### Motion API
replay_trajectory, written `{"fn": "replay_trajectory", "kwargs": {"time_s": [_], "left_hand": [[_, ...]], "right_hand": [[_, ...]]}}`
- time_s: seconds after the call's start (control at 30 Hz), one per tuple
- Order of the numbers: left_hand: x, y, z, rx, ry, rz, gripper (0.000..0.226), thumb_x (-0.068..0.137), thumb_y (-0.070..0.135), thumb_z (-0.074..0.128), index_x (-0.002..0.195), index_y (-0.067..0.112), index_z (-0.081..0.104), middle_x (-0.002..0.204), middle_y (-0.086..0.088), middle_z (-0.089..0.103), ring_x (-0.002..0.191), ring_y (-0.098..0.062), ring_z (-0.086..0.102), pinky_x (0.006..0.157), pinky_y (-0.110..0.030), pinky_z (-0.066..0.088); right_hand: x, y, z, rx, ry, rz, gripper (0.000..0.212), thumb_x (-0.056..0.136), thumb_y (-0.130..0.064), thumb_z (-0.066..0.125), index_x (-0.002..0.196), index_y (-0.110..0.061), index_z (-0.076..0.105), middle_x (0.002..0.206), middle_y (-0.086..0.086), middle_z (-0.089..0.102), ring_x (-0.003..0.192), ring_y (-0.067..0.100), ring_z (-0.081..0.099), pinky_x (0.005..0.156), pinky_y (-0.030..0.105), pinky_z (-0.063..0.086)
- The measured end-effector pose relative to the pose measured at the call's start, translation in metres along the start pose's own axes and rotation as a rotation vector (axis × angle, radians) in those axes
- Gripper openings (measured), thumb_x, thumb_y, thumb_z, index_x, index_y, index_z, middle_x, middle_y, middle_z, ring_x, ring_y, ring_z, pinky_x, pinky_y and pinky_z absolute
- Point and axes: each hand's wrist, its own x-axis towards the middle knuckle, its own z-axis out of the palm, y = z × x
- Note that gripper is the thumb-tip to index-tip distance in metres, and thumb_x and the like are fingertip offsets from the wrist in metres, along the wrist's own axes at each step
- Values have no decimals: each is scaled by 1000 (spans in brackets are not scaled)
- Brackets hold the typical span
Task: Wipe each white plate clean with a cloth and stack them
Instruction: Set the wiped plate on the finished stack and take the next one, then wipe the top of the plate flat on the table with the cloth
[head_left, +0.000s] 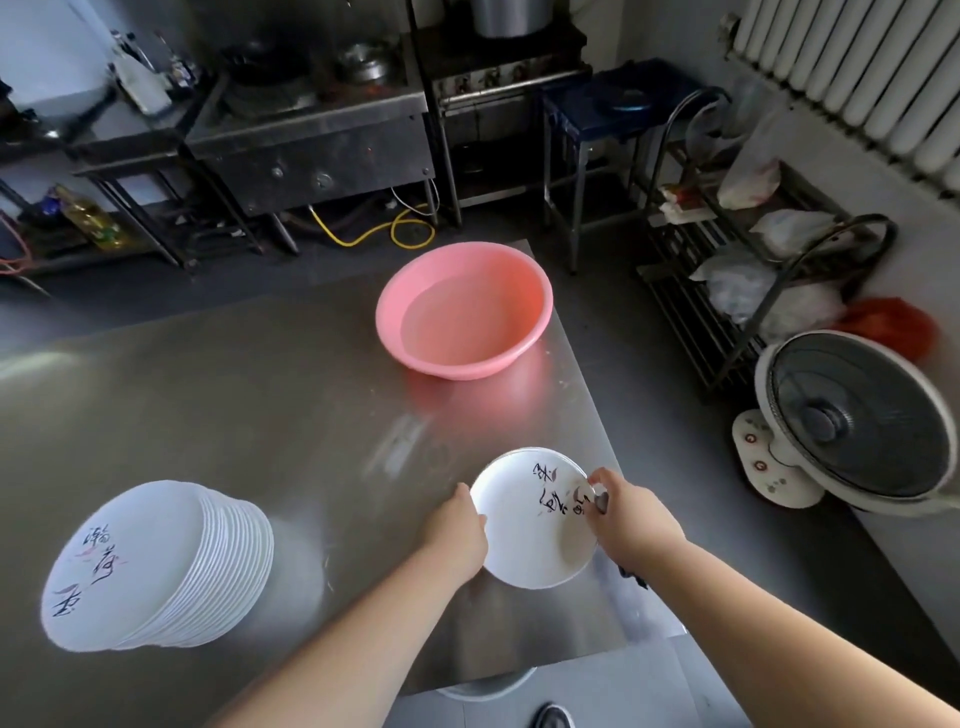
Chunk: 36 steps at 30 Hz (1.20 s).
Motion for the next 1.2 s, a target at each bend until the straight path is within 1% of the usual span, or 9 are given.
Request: {"fn": "replay_trajectory", "kwargs": {"time_s": [0.1,0.23,0.5,0.7,0.77,0.87,0.97,1.1,1.2], "left_hand": [[14,4,4,157,-17,-20,38,112,27,47,142,6,41,140,-13,62,126,-32,62,95,-38,51],[27,7,7,251,-23,-14,35,111,30,49,137,7,44,136,-12,63,123,-30,63,92,-39,50],[38,5,9,260,-2,15,34,111,32,49,135,7,44,131,-13,64,117,-32,64,89,-42,54],[28,-11,3,157,65,94,25,107,40,51,115,17,45,112,-7,69,99,-32,66,71,-37,50],[20,-22,-5,133,90,119,31,105,44,51,124,20,45,105,-3,69,96,-31,66,74,-39,55],[6,-44,-24,102,142,145,44,103,49,51,140,25,44,105,-1,70,98,-29,68,78,-38,57],[-10,-75,-50,53,216,137,46,102,54,52,140,29,49,104,4,70,97,-26,68,78,-34,54],[-35,-129,-90,4,306,88,42,101,58,48,137,37,49,86,14,64,83,-19,63,67,-32,49],[-51,-176,-117,-20,359,42,41,101,58,45,137,39,48,94,13,69,89,-18,67,77,-33,56]], "right_hand": [[10,-1,5,-103,34,-15,23,101,-39,41,124,-42,43,83,-10,63,39,18,63,38,29,51],[21,6,14,-176,82,-29,29,103,-39,43,132,-39,45,83,-11,62,62,16,62,52,29,50],[29,13,20,-280,105,-26,37,102,-44,43,139,-41,42,84,-7,58,72,22,60,53,29,45],[15,5,8,-363,130,-40,29,102,-47,42,126,-32,47,91,-8,67,75,23,65,64,34,59],[8,-2,3,-393,163,-63,28,102,-51,40,120,-31,47,88,-9,66,73,22,65,64,34,59],[-3,-23,-4,-405,208,-129,30,100,-56,42,116,-32,47,84,-11,64,72,20,63,59,30,55],[-13,-57,-4,-383,221,-196,35,97,-59,44,124,-37,46,79,-15,61,74,17,63,55,28,49],[-25,-115,7,-305,210,-312,44,97,-59,46,138,-40,45,76,-23,63,79,11,64,54,28,44],[-34,-164,24,-239,156,-416,42,99,-52,50,138,-37,50,69,-19,64,75,12,63,61,35,52]]}}
